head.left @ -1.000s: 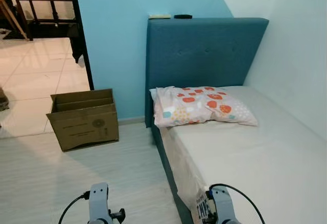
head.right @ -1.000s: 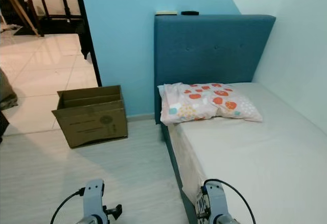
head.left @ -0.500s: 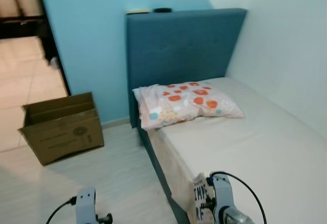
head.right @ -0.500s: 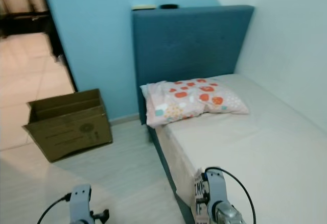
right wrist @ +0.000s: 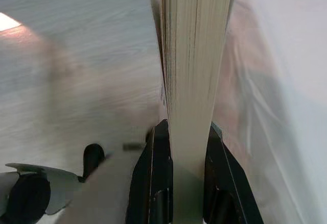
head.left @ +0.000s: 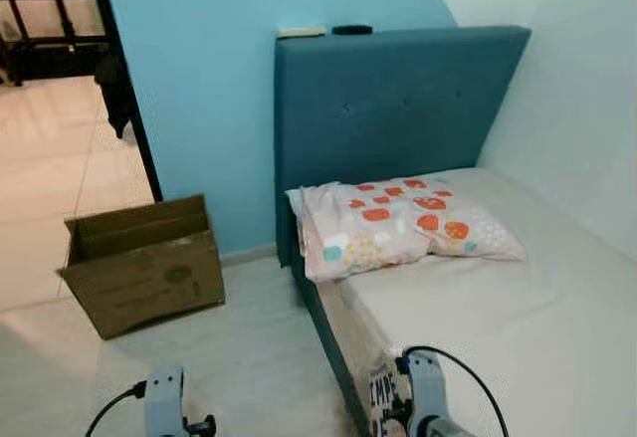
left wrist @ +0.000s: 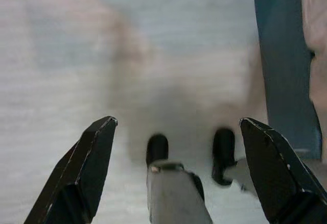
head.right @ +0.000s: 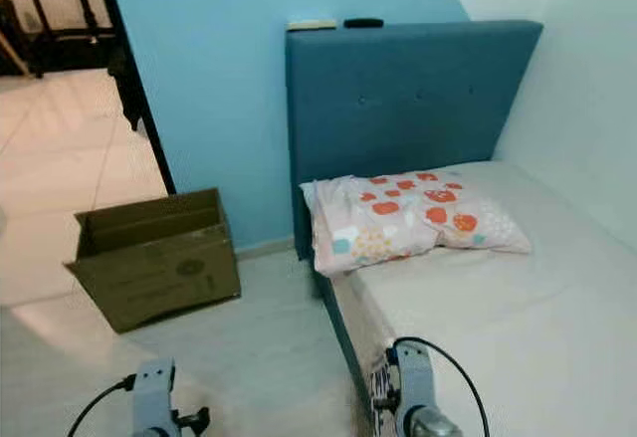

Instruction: Clean up the room

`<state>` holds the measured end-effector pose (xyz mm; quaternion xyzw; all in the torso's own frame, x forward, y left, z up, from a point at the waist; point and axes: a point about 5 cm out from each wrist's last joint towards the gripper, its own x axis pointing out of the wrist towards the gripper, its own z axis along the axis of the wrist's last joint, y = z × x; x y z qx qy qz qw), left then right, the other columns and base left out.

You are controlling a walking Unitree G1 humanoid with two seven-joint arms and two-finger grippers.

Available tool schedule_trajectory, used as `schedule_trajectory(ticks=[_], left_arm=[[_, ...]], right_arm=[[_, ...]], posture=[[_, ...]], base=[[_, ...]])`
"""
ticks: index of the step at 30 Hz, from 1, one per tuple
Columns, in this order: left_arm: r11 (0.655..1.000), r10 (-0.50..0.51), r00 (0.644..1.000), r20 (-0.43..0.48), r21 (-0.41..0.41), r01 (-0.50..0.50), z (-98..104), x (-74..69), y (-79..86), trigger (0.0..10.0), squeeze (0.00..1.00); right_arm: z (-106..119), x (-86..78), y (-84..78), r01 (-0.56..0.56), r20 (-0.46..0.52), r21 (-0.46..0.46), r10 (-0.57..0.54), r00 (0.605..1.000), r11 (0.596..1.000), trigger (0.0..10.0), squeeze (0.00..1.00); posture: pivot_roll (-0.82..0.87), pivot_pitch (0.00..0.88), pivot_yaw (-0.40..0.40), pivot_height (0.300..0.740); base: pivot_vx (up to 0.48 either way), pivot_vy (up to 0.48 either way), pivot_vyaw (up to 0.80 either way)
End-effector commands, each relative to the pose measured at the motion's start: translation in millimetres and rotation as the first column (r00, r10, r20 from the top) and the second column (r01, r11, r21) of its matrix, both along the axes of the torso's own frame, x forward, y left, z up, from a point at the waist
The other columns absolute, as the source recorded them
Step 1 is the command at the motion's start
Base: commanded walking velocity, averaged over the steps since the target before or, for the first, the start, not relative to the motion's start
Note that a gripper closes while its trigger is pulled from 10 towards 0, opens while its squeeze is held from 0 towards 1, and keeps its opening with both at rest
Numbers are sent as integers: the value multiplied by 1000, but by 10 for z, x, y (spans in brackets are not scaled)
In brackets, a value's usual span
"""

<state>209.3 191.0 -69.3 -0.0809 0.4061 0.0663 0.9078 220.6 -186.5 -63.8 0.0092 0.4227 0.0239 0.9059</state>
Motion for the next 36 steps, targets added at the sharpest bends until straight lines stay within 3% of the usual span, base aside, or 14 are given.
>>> schedule_trajectory(ticks=[1,9,29,36], left_arm=[[1000,-18,999,-27,-5,18,-38,-52,-47,10000,0],[1000,-22,999,-33,1,22,-45,-72,-15,10000,0],[999,-40,998,-46,17,41,-50,-81,-5,10000,0],[1000,-13,999,-49,10,14,-57,-90,-7,10000,0]], right_arm=[[32,36,-58,17,21,-9,-17,1000,1000,10000,0],[15,13,-20,21,26,10,-21,999,1000,10000,0],[-29,-58,-42,71,-3,6,-71,997,997,10000,0],[-20,-43,-48,63,0,1,-63,998,998,10000,0]], posture=[[-95,16,-35,731],[-89,22,-27,731],[-87,25,-22,731],[-89,21,-24,731]], base=[[330,0,0],[334,0,397],[318,0,0],[0,0,0]])
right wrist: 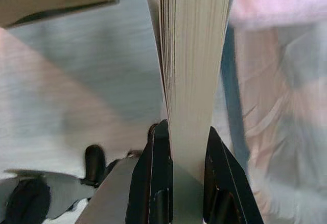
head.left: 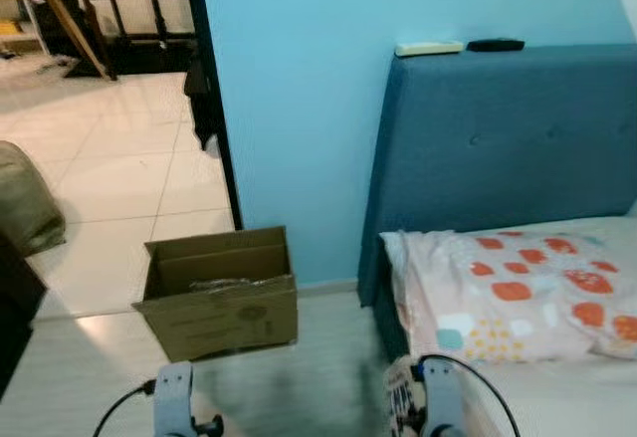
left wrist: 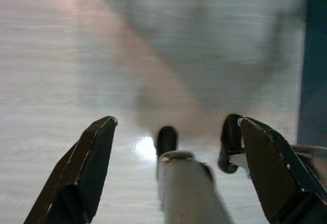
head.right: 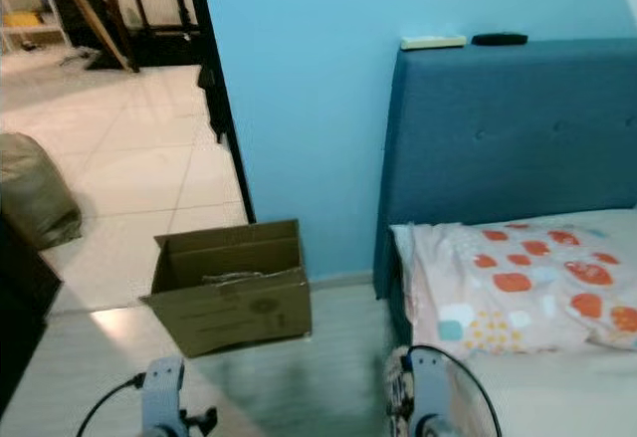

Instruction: Clean up the room

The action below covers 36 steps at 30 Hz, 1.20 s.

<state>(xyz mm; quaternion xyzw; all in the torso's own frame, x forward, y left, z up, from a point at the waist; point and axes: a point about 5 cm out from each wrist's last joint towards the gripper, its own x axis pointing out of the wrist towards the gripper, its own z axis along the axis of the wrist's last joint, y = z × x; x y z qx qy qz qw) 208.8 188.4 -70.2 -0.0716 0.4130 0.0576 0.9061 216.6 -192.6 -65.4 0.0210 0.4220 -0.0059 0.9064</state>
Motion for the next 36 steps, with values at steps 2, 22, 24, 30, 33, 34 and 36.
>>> schedule_trajectory(ticks=[2,22,24,30,33,34,36], left_arm=[[1000,17,999,-35,1,-17,-48,-86,21,10000,0],[1000,0,999,-52,-5,0,-69,-116,-5,10000,0],[1000,0,999,-53,-6,0,-73,-123,-7,10000,0],[1000,1,999,-54,-4,-1,-75,-128,-5,10000,0],[1000,17,998,-58,13,-16,-78,-135,13,10000,0],[1000,20,998,-57,11,-19,-78,-137,16,10000,0],[1000,24,998,-56,7,-24,-79,-140,19,10000,0]], right_arm=[[-2,-2,12,-1,1,4,1,1000,1000,10000,0],[-2,-3,15,-12,3,10,12,1000,1000,10000,0],[-3,-5,14,-12,2,10,12,1000,1000,10000,0],[-3,-5,14,-12,3,10,12,1000,1000,10000,0],[-2,-4,15,-10,4,10,10,1000,1000,10000,0],[-1,-1,17,-10,4,11,10,1000,1000,10000,0],[2,5,18,-10,6,11,10,1000,1000,10000,0]], posture=[[-89,21,-24,731],[-97,29,-28,731],[-98,29,-26,731],[-98,30,-26,731],[-97,32,-25,731],[-96,33,-25,731],[-95,35,-25,731]], base=[[0,0,0],[0,-316,0],[0,-401,0],[0,-407,0],[0,-86,0],[0,0,0],[0,0,0]])
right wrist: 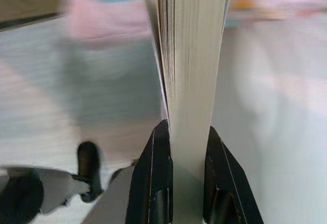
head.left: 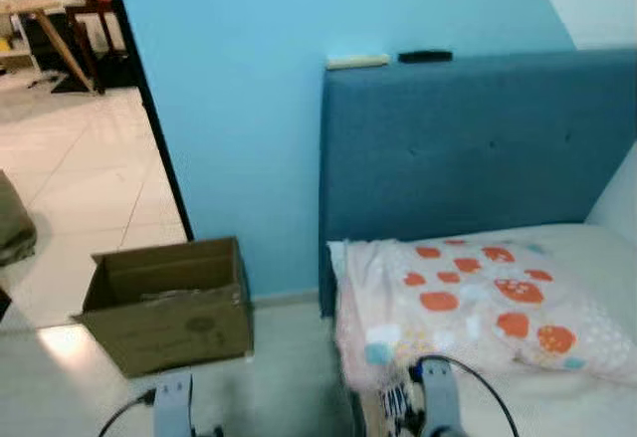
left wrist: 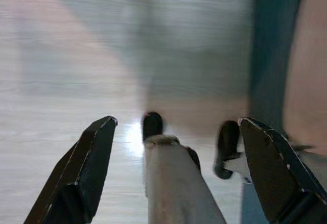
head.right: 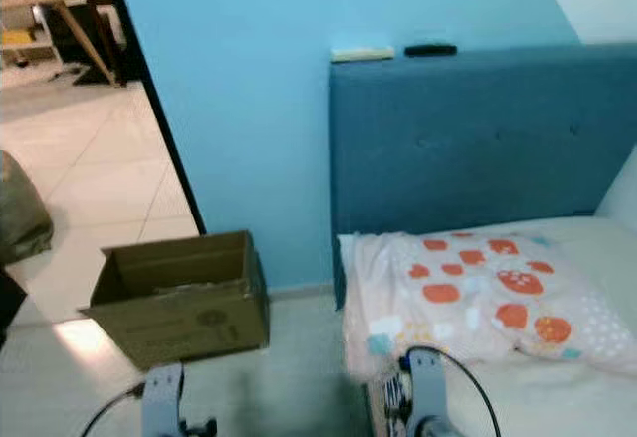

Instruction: Clean up the room

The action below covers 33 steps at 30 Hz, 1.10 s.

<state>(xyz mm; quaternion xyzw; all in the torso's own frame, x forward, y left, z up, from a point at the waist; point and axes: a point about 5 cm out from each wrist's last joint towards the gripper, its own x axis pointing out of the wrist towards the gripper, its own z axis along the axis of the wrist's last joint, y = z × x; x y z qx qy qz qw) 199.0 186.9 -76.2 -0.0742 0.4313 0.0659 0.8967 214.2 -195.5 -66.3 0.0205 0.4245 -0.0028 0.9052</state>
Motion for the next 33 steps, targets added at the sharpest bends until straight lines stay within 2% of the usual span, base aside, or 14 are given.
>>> schedule_trajectory(ticks=[1,5,11,13,15,18,22,24,27,29,30,31,32,33], left_arm=[[1000,9,1000,-15,7,-8,-19,-42,35,10000,0],[1000,12,1000,-19,10,-12,-24,-58,57,10000,0],[1000,12,1000,-29,13,-11,-39,-95,79,10000,0],[1000,10,999,-33,14,-9,-45,-108,83,10000,0],[1000,4,999,-41,16,-4,-60,-141,89,10000,0],[1000,1,999,-49,17,0,-76,-178,93,10000,0],[1000,1,998,-58,16,0,-94,-218,97,10000,0],[1000,1,998,-58,16,0,-94,-218,97,10000,0],[1000,0,998,-65,15,1,-107,-248,97,10000,0],[1000,-4,998,-69,14,5,-116,-266,94,10000,0],[1000,-4,998,-69,14,5,-116,-266,94,10000,0],[1000,-6,997,-70,14,7,-118,-271,93,10000,0],[1000,-6,997,-70,14,7,-118,-271,93,10000,0],[1000,-8,997,-71,14,9,-120,-275,93,10000,0]], right_arm=[[11,28,47,-4,11,10,4,1000,1000,10000,0],[73,124,28,-10,42,4,10,999,1000,10000,0],[252,331,-159,-6,102,23,4,995,1000,10000,0],[274,344,-212,-34,85,29,31,996,999,10000,0],[336,377,-395,-50,34,-43,51,998,998,10000,0],[390,398,-478,-203,-17,-101,202,979,974,10000,0],[463,417,-636,-255,-84,-149,245,966,955,10000,0],[463,417,-636,-255,-84,-149,245,966,955,10000,0],[477,405,-668,-258,-111,-107,247,963,960,10000,0],[505,437,-633,-172,-69,28,174,982,985,10000,0],[505,437,-633,-172,-69,28,174,982,985,10000,0],[538,479,-595,-114,-32,131,119,992,985,10000,0],[538,479,-595,-114,-32,131,119,992,985,10000,0],[570,513,-558,-70,-10,234,75,997,970,10000,0]], posture=[[-95,35,-25,731],[-93,42,-23,731],[-92,56,-20,731],[-92,63,-18,731],[-93,69,-19,731],[-92,81,-20,731],[-95,92,-20,731],[-95,92,-20,731],[-97,98,-19,731],[-92,102,-19,731],[-92,102,-19,731],[-88,103,-18,731],[-88,103,-18,731],[-84,106,-18,731]], base=[[0,0,0],[0,0,0],[0,0,0],[0,0,0],[0,0,0],[0,0,0],[0,0,0],[0,0,0],[0,0,0],[0,0,0],[0,0,0],[0,0,0],[0,0,0],[0,0,0]])
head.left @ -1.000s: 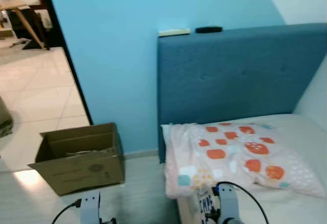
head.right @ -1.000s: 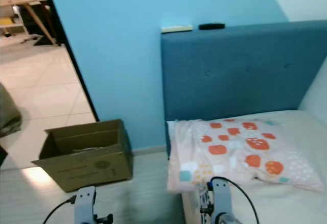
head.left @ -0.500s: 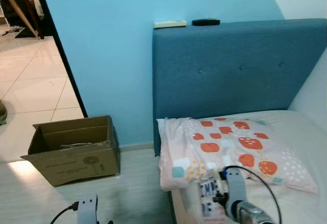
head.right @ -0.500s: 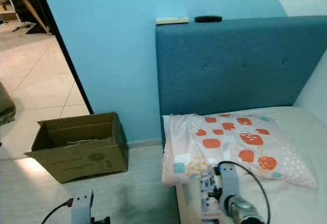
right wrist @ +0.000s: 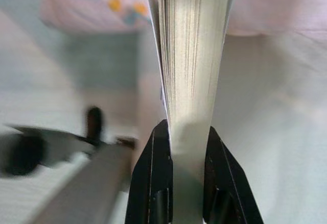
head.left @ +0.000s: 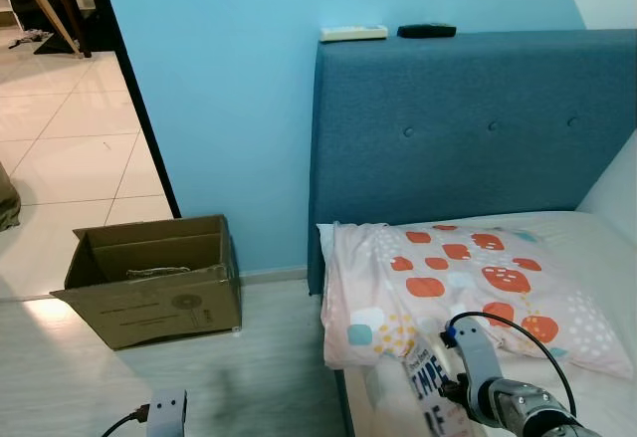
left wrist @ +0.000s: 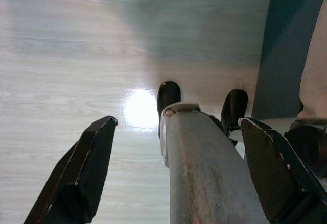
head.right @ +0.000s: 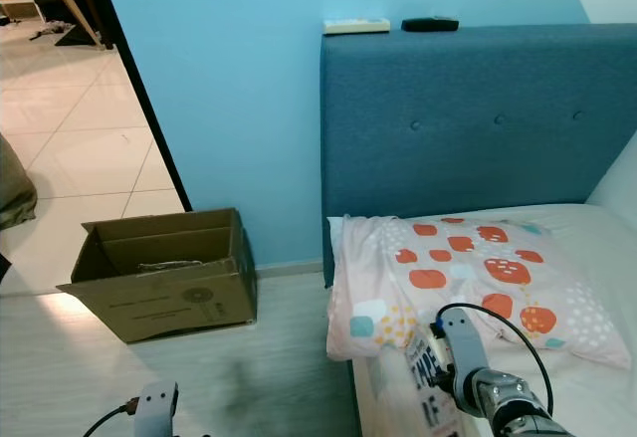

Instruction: Clean up the room

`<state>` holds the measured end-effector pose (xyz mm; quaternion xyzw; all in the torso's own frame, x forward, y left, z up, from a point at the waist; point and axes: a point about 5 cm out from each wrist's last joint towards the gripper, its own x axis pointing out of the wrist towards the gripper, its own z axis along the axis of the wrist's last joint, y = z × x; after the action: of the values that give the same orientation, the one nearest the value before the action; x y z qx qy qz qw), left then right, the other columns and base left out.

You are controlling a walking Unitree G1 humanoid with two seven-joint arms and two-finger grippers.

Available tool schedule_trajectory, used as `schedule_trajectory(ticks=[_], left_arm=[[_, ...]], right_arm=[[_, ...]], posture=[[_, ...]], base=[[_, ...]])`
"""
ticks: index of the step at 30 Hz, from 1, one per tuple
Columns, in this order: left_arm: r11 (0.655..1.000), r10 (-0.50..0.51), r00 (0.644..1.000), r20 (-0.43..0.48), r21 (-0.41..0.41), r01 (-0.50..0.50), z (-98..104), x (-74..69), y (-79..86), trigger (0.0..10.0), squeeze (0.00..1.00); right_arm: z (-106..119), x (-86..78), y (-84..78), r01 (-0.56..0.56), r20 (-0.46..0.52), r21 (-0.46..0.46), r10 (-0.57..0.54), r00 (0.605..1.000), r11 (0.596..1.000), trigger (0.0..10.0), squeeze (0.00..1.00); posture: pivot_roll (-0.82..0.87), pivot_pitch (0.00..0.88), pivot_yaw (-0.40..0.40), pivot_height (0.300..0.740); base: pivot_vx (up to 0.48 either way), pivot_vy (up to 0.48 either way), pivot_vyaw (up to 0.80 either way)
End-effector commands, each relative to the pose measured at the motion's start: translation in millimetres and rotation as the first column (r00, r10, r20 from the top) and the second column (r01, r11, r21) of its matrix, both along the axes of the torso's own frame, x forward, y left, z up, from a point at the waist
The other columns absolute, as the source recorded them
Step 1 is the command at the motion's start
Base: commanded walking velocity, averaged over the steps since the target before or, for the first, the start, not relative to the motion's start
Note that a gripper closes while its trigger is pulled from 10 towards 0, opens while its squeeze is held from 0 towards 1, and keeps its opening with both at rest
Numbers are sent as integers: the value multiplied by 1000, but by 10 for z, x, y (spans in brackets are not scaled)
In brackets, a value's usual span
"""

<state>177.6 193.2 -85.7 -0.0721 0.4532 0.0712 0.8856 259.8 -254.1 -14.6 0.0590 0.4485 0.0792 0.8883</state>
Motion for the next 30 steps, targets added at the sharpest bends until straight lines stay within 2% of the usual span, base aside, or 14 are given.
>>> schedule_trajectory(ticks=[1,3,7,11,13,14,16,17,18,20,27,30], left_arm=[[1000,-15,1000,-22,11,15,-25,-63,32,10000,0],[1000,-16,1000,-23,12,17,-26,-66,35,10000,0],[1000,-20,999,-28,16,20,-30,-80,48,10000,0],[1000,-20,999,-29,16,21,-32,-86,52,10000,0],[1000,-20,999,-35,17,21,-40,-108,62,10000,0],[1000,-20,999,-35,17,21,-40,-108,62,10000,0],[1000,-20,999,-41,19,21,-48,-131,72,10000,0],[1000,-20,999,-42,20,21,-50,-138,76,10000,0],[1000,-20,999,-42,20,21,-50,-138,76,10000,0],[1000,-19,999,-44,22,20,-52,-146,84,10000,0],[1000,-19,999,-43,24,20,-50,-144,90,10000,0],[999,-20,999,-41,24,21,-47,-135,89,10000,0]], right_arm=[[78,78,49,65,23,164,-70,997,984,10000,0],[86,74,38,74,11,181,-77,997,981,10000,0],[60,-7,-105,109,-45,95,-105,993,990,10000,0],[55,-30,-144,110,-56,69,-106,993,992,10000,0],[15,-111,-173,30,-116,24,-27,993,999,10000,0],[15,-111,-173,30,-116,24,-27,993,999,10000,0],[-5,-174,-246,-35,-168,-64,24,985,997,10000,0],[13,-164,-293,-30,-162,-105,13,987,994,10000,0],[13,-164,-293,-30,-162,-105,13,987,994,10000,0],[84,-89,-355,30,-103,-135,-45,994,990,10000,0],[135,-30,-359,48,-71,-121,-57,996,992,10000,0],[137,-11,-315,36,-67,-86,-42,997,996,10000,0]], posture=[[-84,107,-18,731],[-85,108,-19,731],[-82,120,-19,731],[-82,122,-18,731],[-79,127,-18,731],[-79,127,-18,731],[-76,127,-21,731],[-76,127,-22,731],[-76,127,-22,731],[-77,125,-20,731],[-78,120,-20,731],[-78,120,-19,726]], base=[[0,0,0],[0,0,0],[0,0,0],[0,0,0],[0,0,0],[0,0,0],[0,0,0],[0,0,0],[0,0,0],[0,0,0],[0,0,0],[0,0,0]])
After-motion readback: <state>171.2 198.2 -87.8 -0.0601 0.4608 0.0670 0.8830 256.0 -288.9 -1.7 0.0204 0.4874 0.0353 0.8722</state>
